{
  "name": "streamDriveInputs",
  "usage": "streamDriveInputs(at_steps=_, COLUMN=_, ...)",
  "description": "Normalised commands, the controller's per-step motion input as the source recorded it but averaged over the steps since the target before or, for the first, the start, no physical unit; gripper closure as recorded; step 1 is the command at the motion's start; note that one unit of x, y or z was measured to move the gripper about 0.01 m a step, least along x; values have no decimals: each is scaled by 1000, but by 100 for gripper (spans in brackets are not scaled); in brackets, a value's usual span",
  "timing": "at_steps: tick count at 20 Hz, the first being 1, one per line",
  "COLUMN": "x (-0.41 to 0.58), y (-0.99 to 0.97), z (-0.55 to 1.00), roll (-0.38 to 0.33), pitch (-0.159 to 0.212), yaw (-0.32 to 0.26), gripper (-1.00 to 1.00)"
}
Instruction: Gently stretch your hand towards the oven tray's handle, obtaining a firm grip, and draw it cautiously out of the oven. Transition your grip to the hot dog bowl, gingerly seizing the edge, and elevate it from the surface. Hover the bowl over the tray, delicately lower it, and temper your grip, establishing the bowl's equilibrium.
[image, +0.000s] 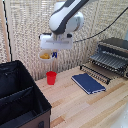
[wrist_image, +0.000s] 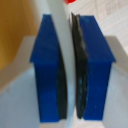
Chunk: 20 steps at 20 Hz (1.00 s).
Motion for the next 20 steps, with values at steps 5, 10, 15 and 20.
streamDriveInputs(at_steps=5, x=0, y=-582, z=865, roll=52, pitch=120, yaw=-158, gripper=100)
streamDriveInputs(at_steps=10, x=30, y=-613, z=705, roll=45, pitch=78, yaw=-157, gripper=100)
streamDriveInputs(at_steps=15, x=72, y=-555, z=457, roll=19, pitch=12, yaw=-205, gripper=100)
streamDriveInputs(at_steps=20, x=141, y=-593, z=258, roll=5, pitch=-16, yaw=-203, gripper=100)
